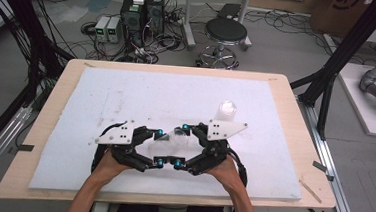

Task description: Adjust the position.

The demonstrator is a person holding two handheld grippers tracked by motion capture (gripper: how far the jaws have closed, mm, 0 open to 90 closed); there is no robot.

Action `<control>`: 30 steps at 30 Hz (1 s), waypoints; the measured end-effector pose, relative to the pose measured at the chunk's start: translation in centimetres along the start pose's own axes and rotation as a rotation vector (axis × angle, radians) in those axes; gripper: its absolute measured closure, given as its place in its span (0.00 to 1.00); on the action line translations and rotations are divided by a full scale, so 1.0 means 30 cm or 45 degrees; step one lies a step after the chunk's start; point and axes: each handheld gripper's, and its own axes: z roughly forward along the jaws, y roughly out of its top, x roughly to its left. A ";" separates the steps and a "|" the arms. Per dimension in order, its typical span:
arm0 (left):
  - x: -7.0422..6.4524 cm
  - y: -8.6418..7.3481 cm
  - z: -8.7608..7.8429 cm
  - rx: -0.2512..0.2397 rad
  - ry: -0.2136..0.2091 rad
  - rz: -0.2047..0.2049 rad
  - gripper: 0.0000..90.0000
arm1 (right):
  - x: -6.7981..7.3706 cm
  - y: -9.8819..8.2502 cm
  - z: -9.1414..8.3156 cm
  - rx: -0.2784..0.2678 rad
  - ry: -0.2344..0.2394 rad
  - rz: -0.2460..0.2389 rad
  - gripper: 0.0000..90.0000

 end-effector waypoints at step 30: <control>0.023 0.203 0.036 0.997 -0.042 0.007 0.39 | -0.004 0.112 0.042 1.003 -0.094 -0.168 0.16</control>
